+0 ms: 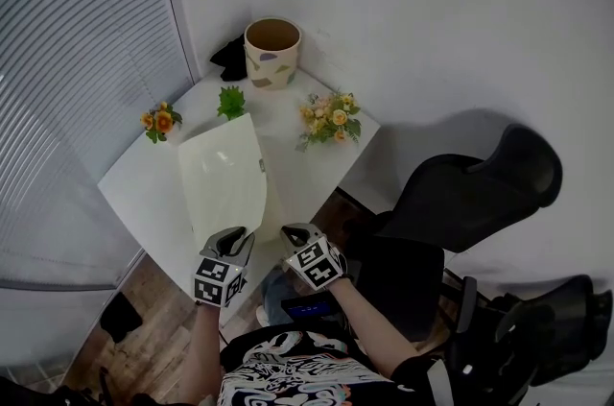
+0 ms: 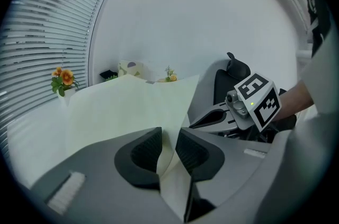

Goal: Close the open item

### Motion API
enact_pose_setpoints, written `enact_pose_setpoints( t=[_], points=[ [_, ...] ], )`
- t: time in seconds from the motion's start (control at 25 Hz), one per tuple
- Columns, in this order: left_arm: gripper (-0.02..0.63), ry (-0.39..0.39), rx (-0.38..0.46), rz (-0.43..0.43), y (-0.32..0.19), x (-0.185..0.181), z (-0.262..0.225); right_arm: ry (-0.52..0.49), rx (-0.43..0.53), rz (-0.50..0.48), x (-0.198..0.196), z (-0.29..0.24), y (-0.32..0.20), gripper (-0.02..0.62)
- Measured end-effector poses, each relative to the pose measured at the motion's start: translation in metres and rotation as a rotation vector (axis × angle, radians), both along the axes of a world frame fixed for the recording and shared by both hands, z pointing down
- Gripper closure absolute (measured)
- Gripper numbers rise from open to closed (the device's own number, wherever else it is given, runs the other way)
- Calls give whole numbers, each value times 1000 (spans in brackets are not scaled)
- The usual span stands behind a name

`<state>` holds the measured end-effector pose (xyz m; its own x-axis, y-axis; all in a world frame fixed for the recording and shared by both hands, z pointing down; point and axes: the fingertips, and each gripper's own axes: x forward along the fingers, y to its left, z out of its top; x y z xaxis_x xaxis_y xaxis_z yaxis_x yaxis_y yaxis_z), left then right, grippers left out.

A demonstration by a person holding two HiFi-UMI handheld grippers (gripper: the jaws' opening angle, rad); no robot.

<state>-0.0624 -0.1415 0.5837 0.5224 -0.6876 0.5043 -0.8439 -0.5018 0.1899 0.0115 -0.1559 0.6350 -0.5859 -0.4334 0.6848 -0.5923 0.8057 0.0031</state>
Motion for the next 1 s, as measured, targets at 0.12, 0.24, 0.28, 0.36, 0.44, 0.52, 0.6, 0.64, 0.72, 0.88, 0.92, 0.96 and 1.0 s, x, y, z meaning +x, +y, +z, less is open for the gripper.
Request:
enact_pose_setpoints(
  t=[0.12, 0.24, 0.28, 0.36, 0.44, 0.52, 0.6, 0.64, 0.72, 0.88, 0.92, 0.96, 1.0],
  points=[
    [529, -15, -20, 16, -1, 2, 4, -3, -2, -1, -1, 0, -1, 592],
    [526, -31, -35, 32, -1, 4, 8, 0, -6, 0, -1, 0, -1, 594],
    [526, -36, -38, 37, 0, 4, 9, 0, -7, 0, -1, 0, 0, 592],
    [526, -41, -45, 45, -1, 5, 10, 1, -12, 1, 0, 0, 0, 592],
    [525, -45, -56, 52, -3, 7, 13, 0, -14, 2, 0, -1, 0, 592],
    [523, -59, -71, 64, -3, 8, 17, -6, -8, 3, 0, -1, -1, 592],
    [522, -76, -91, 77, -2, 9, 21, -8, -9, 3, -1, 0, -1, 592],
    [520, -81, -102, 79, -2, 9, 23, -7, -12, 4, -1, 0, 0, 592],
    [520, -88, -121, 82, -3, 10, 25, -9, -15, 6, -1, -1, 0, 592],
    [518, -105, -136, 95, -4, 13, 27, -15, -14, 7, 0, -2, -1, 592],
    [517, -108, -140, 100, -4, 13, 27, -16, -14, 7, -1, -2, -1, 592],
    [517, -113, -144, 105, -4, 13, 28, -17, -16, 7, -1, -1, -1, 592],
    [517, -121, -147, 111, -4, 14, 29, -17, -17, 7, 0, -1, 0, 592]
  ],
)
